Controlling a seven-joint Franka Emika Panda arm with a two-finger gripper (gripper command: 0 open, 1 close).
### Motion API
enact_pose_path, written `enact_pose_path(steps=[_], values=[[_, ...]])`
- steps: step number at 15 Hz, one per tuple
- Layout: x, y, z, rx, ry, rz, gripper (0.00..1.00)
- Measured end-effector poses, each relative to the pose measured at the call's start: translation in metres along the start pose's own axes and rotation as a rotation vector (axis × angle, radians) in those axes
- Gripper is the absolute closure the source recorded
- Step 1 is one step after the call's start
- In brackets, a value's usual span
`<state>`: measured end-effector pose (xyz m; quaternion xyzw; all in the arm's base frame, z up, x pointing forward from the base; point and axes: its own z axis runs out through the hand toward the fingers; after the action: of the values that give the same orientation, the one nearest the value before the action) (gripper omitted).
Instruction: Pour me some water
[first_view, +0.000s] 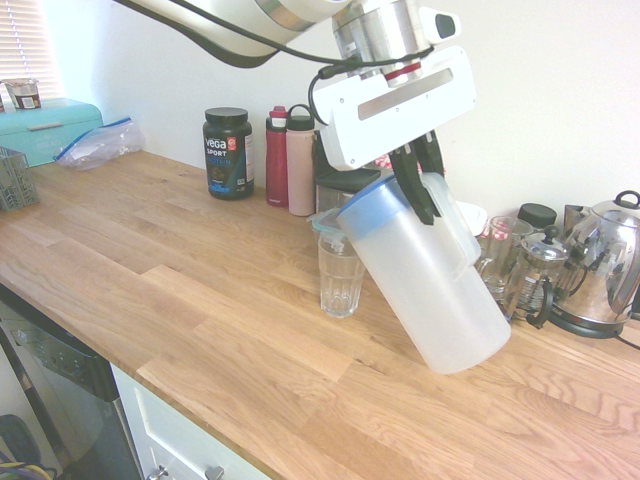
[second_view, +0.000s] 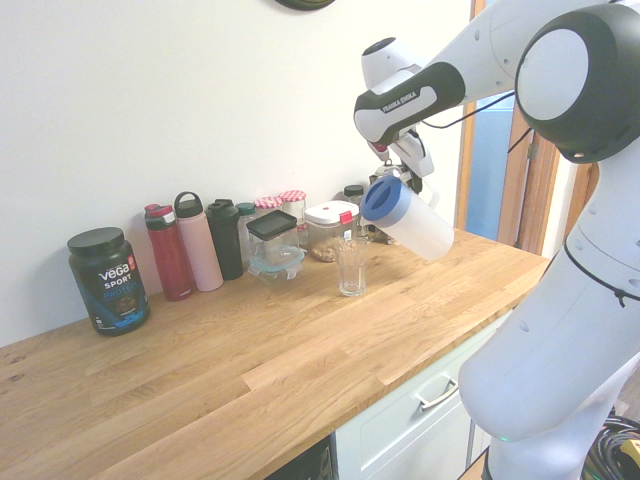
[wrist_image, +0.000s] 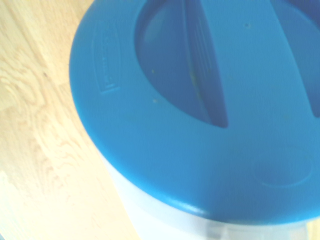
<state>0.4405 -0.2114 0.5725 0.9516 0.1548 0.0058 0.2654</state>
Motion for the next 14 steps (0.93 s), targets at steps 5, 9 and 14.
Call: enact_pose_path(steps=[5, 9, 14], values=[[0.011, -0.031, 0.005, -0.123, -0.052, -0.055, 1.00], [0.019, -0.048, 0.005, -0.180, -0.065, -0.085, 1.00], [0.023, -0.061, 0.011, -0.211, -0.080, -0.096, 1.00]])
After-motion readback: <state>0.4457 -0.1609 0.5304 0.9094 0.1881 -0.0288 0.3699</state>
